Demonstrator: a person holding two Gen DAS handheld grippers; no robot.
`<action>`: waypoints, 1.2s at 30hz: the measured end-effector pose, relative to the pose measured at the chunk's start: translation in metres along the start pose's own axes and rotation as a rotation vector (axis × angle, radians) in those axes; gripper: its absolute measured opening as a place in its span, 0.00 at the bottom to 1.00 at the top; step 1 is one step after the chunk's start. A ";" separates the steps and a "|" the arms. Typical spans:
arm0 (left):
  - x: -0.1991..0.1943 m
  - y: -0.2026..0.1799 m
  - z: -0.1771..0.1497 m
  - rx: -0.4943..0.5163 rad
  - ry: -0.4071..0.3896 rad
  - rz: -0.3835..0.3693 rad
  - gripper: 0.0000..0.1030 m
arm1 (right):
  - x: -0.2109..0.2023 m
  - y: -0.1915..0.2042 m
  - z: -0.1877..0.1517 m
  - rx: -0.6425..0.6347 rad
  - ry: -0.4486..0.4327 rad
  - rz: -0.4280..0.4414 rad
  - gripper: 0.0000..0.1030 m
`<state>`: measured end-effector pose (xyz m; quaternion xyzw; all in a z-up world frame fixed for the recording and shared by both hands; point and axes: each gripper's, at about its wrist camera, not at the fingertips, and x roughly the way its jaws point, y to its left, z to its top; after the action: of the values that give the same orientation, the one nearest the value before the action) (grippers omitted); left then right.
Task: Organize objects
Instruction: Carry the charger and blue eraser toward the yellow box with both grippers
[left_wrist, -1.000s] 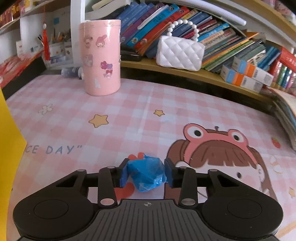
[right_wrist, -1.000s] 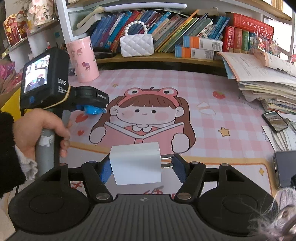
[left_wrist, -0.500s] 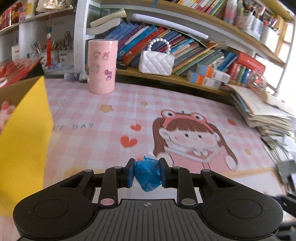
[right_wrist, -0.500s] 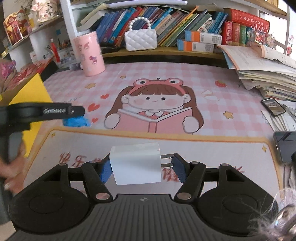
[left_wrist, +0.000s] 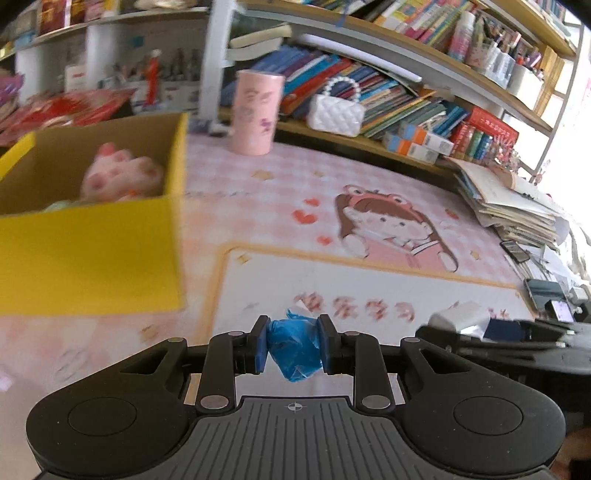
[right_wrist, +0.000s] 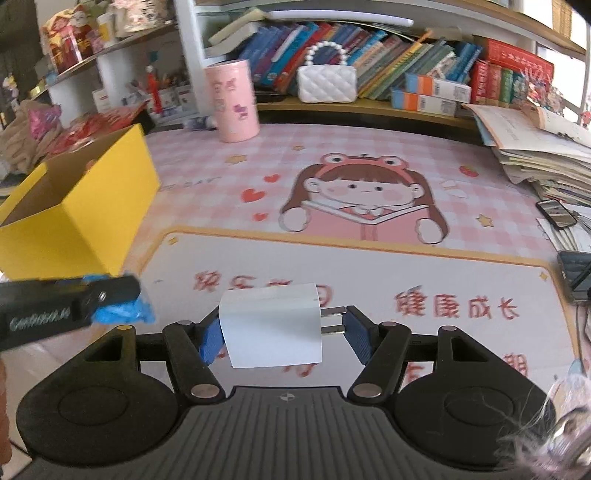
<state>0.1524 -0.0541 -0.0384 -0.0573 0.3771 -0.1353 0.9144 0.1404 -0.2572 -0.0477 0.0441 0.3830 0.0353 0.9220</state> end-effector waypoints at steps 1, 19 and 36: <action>-0.007 0.007 -0.003 -0.006 -0.001 0.006 0.24 | -0.002 0.007 -0.002 -0.005 0.003 0.007 0.62; -0.109 0.108 -0.056 -0.115 -0.056 0.100 0.24 | -0.036 0.150 -0.041 -0.185 0.005 0.108 0.62; -0.162 0.157 -0.076 -0.111 -0.130 0.118 0.24 | -0.062 0.226 -0.067 -0.237 -0.025 0.147 0.62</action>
<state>0.0215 0.1433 -0.0155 -0.0941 0.3267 -0.0563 0.9387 0.0421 -0.0354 -0.0274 -0.0367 0.3601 0.1471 0.9205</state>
